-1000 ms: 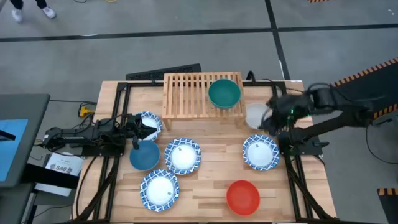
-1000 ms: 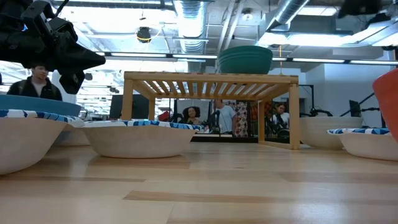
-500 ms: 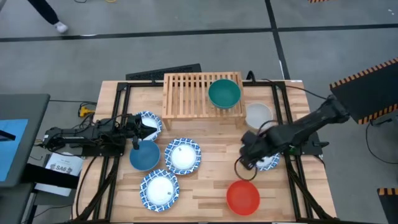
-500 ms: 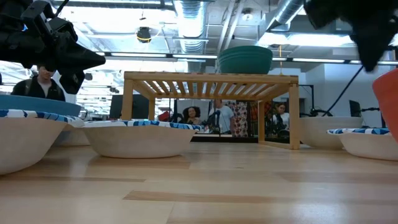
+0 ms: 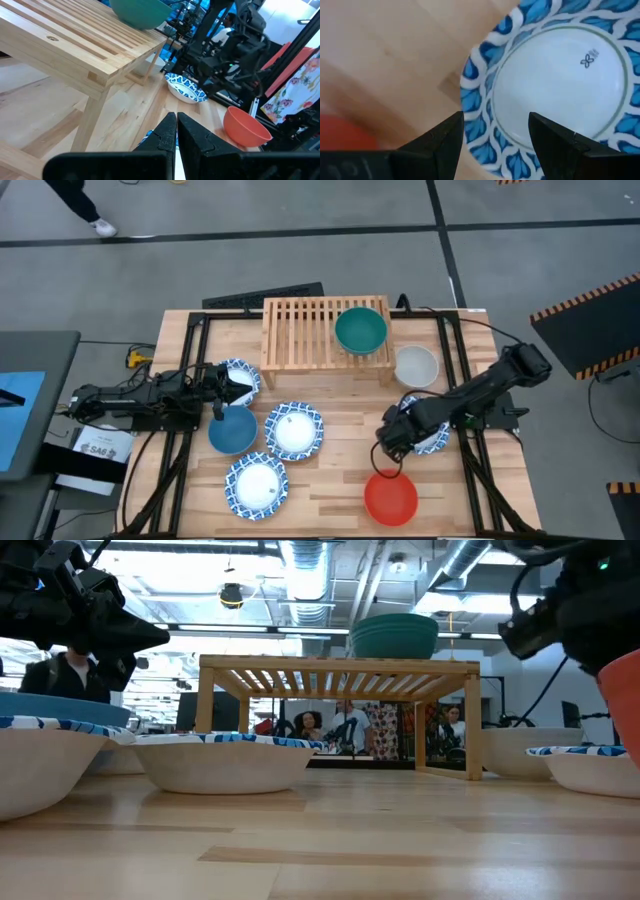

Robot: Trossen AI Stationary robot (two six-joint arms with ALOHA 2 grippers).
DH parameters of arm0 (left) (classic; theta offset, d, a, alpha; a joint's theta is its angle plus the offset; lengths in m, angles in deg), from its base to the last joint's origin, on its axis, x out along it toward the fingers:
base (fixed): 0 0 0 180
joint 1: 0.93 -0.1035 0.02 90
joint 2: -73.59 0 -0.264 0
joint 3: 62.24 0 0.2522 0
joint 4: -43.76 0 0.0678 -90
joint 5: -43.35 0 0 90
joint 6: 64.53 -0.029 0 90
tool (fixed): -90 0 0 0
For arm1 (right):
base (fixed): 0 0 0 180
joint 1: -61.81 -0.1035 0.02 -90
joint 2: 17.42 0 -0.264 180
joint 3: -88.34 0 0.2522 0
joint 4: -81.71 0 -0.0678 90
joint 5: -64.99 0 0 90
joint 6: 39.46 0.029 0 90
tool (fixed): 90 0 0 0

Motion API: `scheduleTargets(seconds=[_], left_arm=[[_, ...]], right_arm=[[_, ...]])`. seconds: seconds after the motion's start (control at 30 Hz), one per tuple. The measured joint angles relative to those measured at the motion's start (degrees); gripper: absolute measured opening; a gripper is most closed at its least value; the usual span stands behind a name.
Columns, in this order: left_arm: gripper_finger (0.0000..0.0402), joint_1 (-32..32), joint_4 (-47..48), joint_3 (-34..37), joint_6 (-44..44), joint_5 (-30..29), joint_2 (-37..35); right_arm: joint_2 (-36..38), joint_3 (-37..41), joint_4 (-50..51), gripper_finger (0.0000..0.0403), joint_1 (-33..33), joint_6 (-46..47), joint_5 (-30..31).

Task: Place and stack bowls onto a shelf
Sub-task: Put the white blue bowl on the shelf

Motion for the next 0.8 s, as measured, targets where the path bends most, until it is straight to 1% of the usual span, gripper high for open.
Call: scheduleTargets(seconds=[0.1,0.27,0.57,0.7,0.8], left_arm=[[0.0000,0.0,0.0,0.0,0.0,0.0,0.0],[0.0000,0.0,0.0,0.0,0.0,0.0,0.0],[0.0000,0.0,0.0,0.0,0.0,0.0,0.0],[0.0000,0.0,0.0,0.0,0.0,0.0,0.0],[0.0000,0.0,0.0,0.0,0.0,0.0,0.0]], right_arm=[[0.0,1.1,-3.5,0.0249,0.0,0.2,0.3],[0.0,3.7,-5.7,0.0249,0.0,1.1,0.4],[0.0,8.0,-9.9,0.0244,0.0,2.2,-1.7],[0.0,9.6,-11.7,0.0220,0.0,2.4,-3.5],[0.0,9.6,-11.6,0.0181,0.0,3.0,-4.0]])
